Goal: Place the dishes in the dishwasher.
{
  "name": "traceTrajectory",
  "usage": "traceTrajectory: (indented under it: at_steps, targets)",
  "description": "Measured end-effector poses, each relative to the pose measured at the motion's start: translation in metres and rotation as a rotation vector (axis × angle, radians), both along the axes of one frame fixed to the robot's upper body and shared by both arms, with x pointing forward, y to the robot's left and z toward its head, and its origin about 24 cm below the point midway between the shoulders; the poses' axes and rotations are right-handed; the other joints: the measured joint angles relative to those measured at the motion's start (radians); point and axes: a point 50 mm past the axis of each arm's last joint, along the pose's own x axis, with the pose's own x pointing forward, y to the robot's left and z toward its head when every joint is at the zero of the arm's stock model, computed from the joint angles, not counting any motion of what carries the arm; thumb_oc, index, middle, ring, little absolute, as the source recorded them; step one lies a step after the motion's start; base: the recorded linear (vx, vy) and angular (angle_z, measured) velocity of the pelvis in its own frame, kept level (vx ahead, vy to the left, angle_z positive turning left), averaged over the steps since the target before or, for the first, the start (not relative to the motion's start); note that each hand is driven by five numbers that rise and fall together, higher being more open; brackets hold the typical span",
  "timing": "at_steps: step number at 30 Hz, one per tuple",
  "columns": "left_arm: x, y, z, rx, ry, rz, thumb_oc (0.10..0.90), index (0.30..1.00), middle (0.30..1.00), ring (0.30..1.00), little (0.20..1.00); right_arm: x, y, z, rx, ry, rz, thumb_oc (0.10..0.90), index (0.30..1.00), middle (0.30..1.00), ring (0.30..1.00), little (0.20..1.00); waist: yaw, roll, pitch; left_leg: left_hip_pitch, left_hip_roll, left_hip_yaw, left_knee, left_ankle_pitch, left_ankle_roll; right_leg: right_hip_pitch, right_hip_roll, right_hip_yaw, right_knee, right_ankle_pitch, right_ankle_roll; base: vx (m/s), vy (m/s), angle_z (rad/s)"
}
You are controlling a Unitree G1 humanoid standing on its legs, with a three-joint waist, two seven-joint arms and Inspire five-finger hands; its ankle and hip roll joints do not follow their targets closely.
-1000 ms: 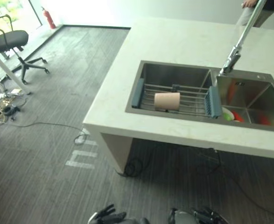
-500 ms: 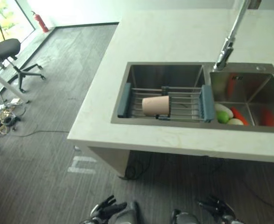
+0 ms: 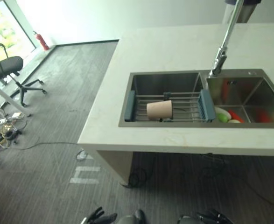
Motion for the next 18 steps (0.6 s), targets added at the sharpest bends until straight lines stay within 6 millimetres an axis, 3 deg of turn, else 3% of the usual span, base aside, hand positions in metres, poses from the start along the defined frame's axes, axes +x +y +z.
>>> traceTrajectory:
  at_steps: [2, 3, 4, 5, 6, 7, 9, 10, 12, 13, 14, 15, 16, 18]
  targets:
    - [0.008, 0.044, 0.024, 0.309, 0.002, -0.056, 0.8, 0.9, 0.9, 0.9, 0.9, -0.003, -0.016, 0.006, -0.033, -0.004, -0.006, 0.8, 0.9, 0.9, 0.9, 0.9, -0.002, 0.007, 0.002, 0.003, 0.005, 0.01, -0.003, 0.007, 0.0, -0.008, 0.005, 0.01, 0.004, 0.01, 0.0, 0.01, 0.015, -0.17]
    - [0.017, 0.077, 0.049, 0.504, -0.006, -0.13, 0.8, 0.9, 0.9, 0.9, 0.9, -0.005, -0.022, 0.009, -0.046, -0.003, -0.006, 0.8, 0.9, 0.9, 0.9, 0.9, -0.005, 0.017, 0.005, 0.006, 0.01, 0.015, -0.009, 0.011, -0.004, -0.009, 0.009, 0.011, 0.001, 0.005, 0.006, 0.02, 0.002, -0.13]
    - [0.021, 0.113, 0.084, 0.701, -0.025, -0.192, 0.8, 0.9, 0.9, 0.9, 0.9, -0.009, -0.027, 0.01, -0.051, 0.002, -0.006, 0.8, 0.9, 0.9, 0.9, 0.9, 0.0, 0.007, 0.004, 0.012, 0.014, 0.018, -0.02, 0.016, -0.01, -0.009, 0.014, 0.01, 0.0, 0.006, 0.004, 0.02, -0.023, -0.17]
    - [0.025, 0.153, 0.132, 0.932, -0.074, -0.134, 0.8, 0.9, 0.9, 0.9, 0.9, -0.013, -0.033, 0.013, -0.07, 0.005, -0.018, 0.8, 0.9, 0.9, 0.9, 0.9, 0.005, 0.01, 0.005, 0.024, 0.017, 0.026, -0.03, 0.021, -0.013, -0.007, 0.015, 0.01, 0.0, 0.007, 0.004, 0.03, -0.044, -0.2]
    - [0.027, 0.18, 0.173, 1.078, -0.123, -0.05, 0.8, 0.9, 0.9, 0.9, 0.9, -0.017, -0.038, 0.015, -0.083, 0.007, -0.02, 0.8, 0.9, 0.9, 0.9, 0.9, 0.01, 0.021, 0.005, 0.035, 0.018, 0.037, -0.038, 0.023, -0.014, -0.002, 0.014, 0.012, 0.001, 0.005, 0.001, 0.05, -0.074, -0.21]
    - [0.029, 0.205, 0.229, 1.241, -0.172, -0.04, 0.8, 0.9, 0.9, 0.9, 0.9, -0.022, -0.038, 0.015, -0.087, 0.003, -0.022, 0.8, 0.9, 0.9, 0.9, 0.9, 0.019, 0.02, 0.004, 0.041, 0.019, 0.038, -0.043, 0.021, -0.017, -0.003, 0.017, 0.009, 0.002, 0.001, -0.004, 0.04, -0.074, -0.14]
    - [0.039, 0.229, 0.33, 1.486, -0.329, 0.065, 0.8, 0.9, 0.9, 0.9, 0.9, -0.035, -0.034, 0.013, -0.081, 0.024, -0.028, 0.8, 0.9, 0.9, 0.9, 0.9, 0.032, 0.031, -0.002, 0.045, 0.018, 0.036, -0.05, 0.024, -0.02, 0.0, 0.016, 0.007, 0.002, 0.002, -0.002, 0.05, -0.081, -0.03]
    - [0.042, 0.232, 0.366, 1.55, -0.426, 0.133, 0.8, 0.9, 0.9, 0.9, 0.9, -0.036, -0.034, 0.012, -0.081, 0.031, -0.019, 0.8, 0.9, 0.9, 0.9, 0.9, 0.037, 0.049, -0.009, 0.045, 0.017, 0.038, -0.049, 0.024, -0.02, 0.0, 0.014, 0.007, 0.001, 0.007, 0.005, 0.05, -0.061, 0.01]
    - [0.05, 0.227, 0.397, 1.594, -0.55, 0.145, 0.8, 0.9, 0.9, 0.9, 0.9, -0.039, -0.03, 0.01, -0.071, 0.051, -0.008, 0.8, 0.9, 0.9, 0.9, 0.9, 0.04, 0.069, -0.023, 0.043, 0.014, 0.039, -0.046, 0.023, -0.019, -0.002, 0.013, 0.009, 0.0, 0.01, 0.01, 0.07, -0.089, -0.03]
    - [0.061, 0.216, 0.392, 1.584, -0.645, 0.082, 0.8, 0.9, 0.9, 0.9, 0.9, -0.031, -0.026, 0.009, -0.059, 0.029, -0.012, 0.8, 0.9, 0.9, 0.9, 0.9, 0.025, 0.108, -0.049, 0.043, 0.014, 0.037, -0.045, 0.023, -0.019, -0.002, 0.017, 0.011, 0.002, 0.02, 0.004, 0.11, -0.15, -0.04]
    - [0.081, 0.201, 0.395, 1.536, -0.701, -0.024, 0.8, 0.9, 0.9, 0.9, 0.9, -0.029, -0.023, 0.008, -0.058, 0.033, 0.004, 0.8, 0.9, 0.9, 0.9, 0.9, 0.013, 0.12, -0.056, 0.054, 0.019, 0.034, -0.043, 0.007, -0.042, -0.003, 0.013, 0.008, 0.022, -0.003, 0.018, 0.19, -0.195, 0.09]
    - [0.101, 0.185, 0.409, 1.513, -0.744, -0.143, 0.8, 0.9, 0.9, 0.9, 0.9, -0.029, -0.015, 0.004, -0.041, 0.054, 0.024, 0.8, 0.9, 0.9, 0.9, 0.9, 0.016, 0.084, -0.056, 0.055, 0.016, 0.029, -0.029, 0.004, -0.051, -0.007, 0.005, 0.006, 0.064, -0.033, 0.012, 0.07, -0.066, 0.09]
    - [0.118, 0.156, 0.425, 1.544, -0.827, -0.308, 0.8, 0.9, 0.9, 0.9, 0.9, -0.031, -0.007, 0.0, -0.017, 0.054, 0.012, 0.8, 0.9, 0.9, 0.9, 0.9, 0.028, 0.054, -0.063, 0.043, 0.029, 0.018, -0.008, -0.005, -0.062, -0.01, 0.023, 0.017, 0.062, -0.044, -0.005, 0.11, -0.078, -0.13]
    - [0.135, 0.106, 0.431, 1.515, -0.977, -0.619, 0.8, 0.9, 0.9, 0.9, 0.9, -0.018, -0.002, 0.0, -0.003, 0.011, -0.017, 0.8, 0.9, 0.9, 0.9, 0.9, 0.022, 0.03, -0.061, 0.035, 0.051, 0.013, -0.001, -0.012, -0.07, -0.025, 0.036, 0.008, 0.06, -0.029, -0.007, 0.09, -0.072, -0.38]
